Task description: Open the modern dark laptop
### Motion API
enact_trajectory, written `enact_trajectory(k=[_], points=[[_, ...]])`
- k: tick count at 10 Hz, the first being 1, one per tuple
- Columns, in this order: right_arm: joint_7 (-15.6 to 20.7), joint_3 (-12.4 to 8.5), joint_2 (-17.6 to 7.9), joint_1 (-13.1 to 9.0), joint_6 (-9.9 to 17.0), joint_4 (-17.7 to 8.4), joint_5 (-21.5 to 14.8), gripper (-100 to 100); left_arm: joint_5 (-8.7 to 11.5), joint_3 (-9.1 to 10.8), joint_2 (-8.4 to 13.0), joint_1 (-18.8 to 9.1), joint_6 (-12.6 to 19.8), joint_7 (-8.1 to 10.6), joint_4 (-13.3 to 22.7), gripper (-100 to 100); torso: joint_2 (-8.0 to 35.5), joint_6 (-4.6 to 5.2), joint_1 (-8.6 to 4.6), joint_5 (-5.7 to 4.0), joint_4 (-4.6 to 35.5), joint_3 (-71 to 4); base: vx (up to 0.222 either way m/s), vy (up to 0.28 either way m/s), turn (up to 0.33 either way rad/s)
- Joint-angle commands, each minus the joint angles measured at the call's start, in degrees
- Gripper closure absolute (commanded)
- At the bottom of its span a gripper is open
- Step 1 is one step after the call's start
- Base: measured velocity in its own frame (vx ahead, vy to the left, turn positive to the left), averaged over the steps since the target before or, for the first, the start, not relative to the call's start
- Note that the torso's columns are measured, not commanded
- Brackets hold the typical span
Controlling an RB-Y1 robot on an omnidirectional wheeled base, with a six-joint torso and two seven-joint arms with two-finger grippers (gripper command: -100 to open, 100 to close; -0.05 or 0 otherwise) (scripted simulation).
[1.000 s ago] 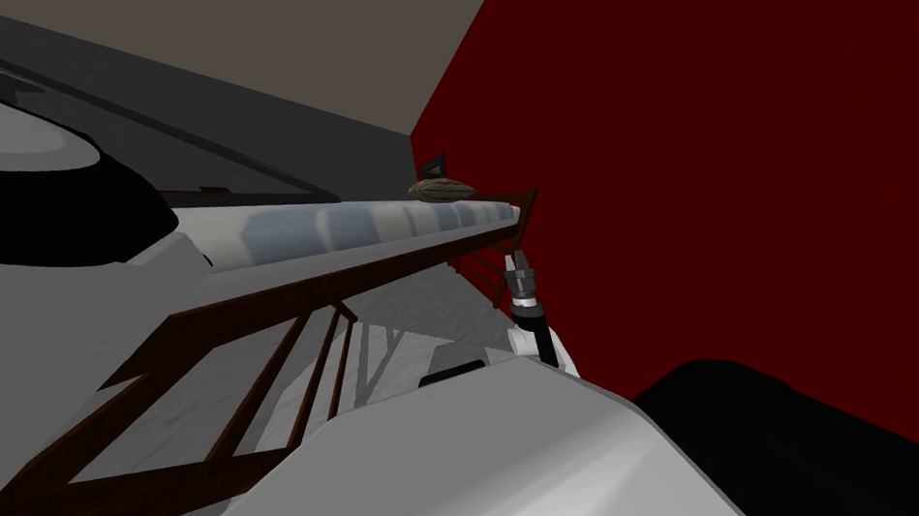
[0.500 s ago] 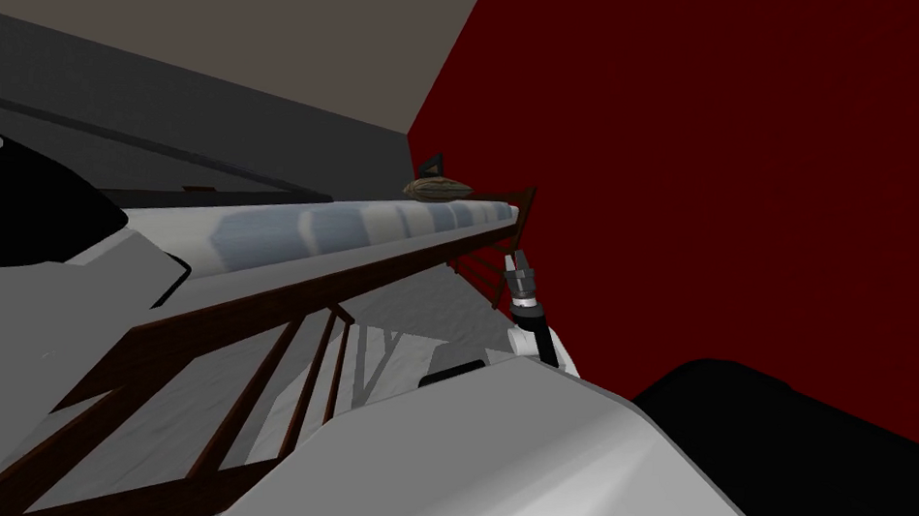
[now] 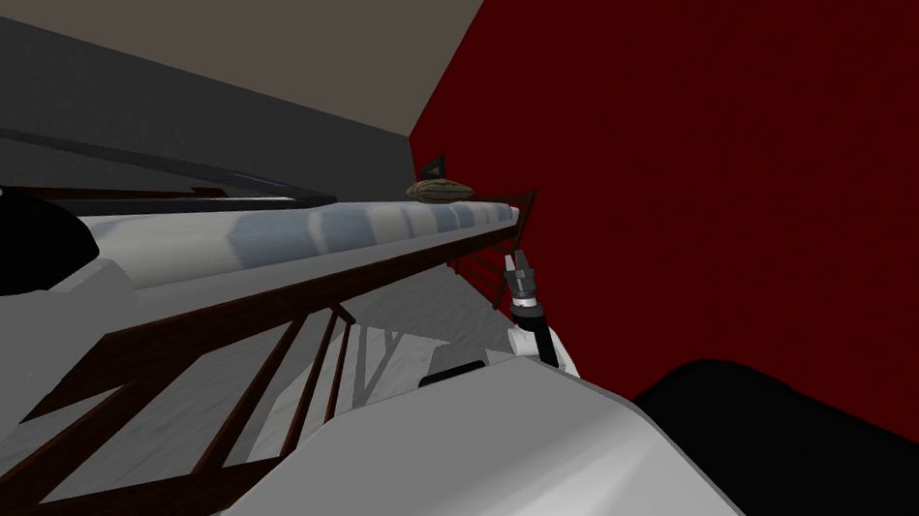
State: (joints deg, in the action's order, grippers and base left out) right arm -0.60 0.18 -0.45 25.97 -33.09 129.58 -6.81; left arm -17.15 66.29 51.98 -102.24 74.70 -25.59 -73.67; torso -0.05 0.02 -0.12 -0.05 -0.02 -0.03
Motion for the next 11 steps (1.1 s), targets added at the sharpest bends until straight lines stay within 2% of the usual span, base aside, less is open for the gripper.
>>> enact_trajectory(k=[1,2,4,5,7,8,9,10,11], points=[[0.00,0.00,0.00,0.00,0.00,0.00,0.00,0,4.46,-2.97,3.01,3.07,-2.88,3.31,-0.24,-100,-0.02,0.00,0.01,0.01,-0.01,-0.02,0.007,0.021,0.026],[0.00,0.00,0.00,0.00,0.00,0.00,0.00,0,5.91,-4.77,4.30,4.56,-4.67,5.01,-0.24,-100,-0.02,-0.04,0.16,0.05,0.01,0.00,0.010,0.023,0.015],[0.00,0.00,0.00,0.00,0.00,0.00,0.00,0,9.49,-7.96,8.14,8.19,-5.13,8.42,-0.24,-100,0.06,-0.02,0.18,0.08,0.01,0.04,0.004,0.006,0.001],[0.00,0.00,0.00,0.00,0.00,0.00,0.00,0,11.40,-7.96,9.77,9.61,-5.13,9.09,-0.24,-100,0.08,-0.02,0.10,0.04,0.02,0.05,0.000,0.000,0.000],[0.00,0.00,0.00,0.00,0.00,0.00,0.00,0,14.83,-7.96,9.77,9.61,-5.13,9.09,-0.24,-100,0.06,0.00,0.04,0.02,0.01,0.04,0.000,0.000,0.000],[0.00,0.00,0.00,0.00,0.00,0.00,0.00,0,15.75,-7.96,9.77,9.61,-5.13,9.09,-0.24,-100,0.03,-0.01,0.05,0.02,0.01,0.02,0.000,0.000,0.000],[0.00,0.00,0.00,0.00,0.00,0.00,0.00,0,17.87,-10.82,12.62,12.44,-8.10,11.97,-0.41,-100,0.01,-0.02,0.08,0.03,0.01,0.01,0.004,0.018,0.029],[0.00,0.00,0.00,0.00,0.00,0.00,0.00,0,19.21,-12.38,13.11,14.43,-8.62,13.52,-0.41,-100,0.02,-0.04,0.17,0.05,0.02,0.02,0.010,0.023,0.016],[0.00,0.00,0.00,0.00,0.00,0.00,0.00,0,20.84,-14.53,15.21,15.76,-10.24,15.37,-0.41,-100,0.03,-0.03,0.22,0.08,0.01,0.02,0.008,0.015,-0.001]])
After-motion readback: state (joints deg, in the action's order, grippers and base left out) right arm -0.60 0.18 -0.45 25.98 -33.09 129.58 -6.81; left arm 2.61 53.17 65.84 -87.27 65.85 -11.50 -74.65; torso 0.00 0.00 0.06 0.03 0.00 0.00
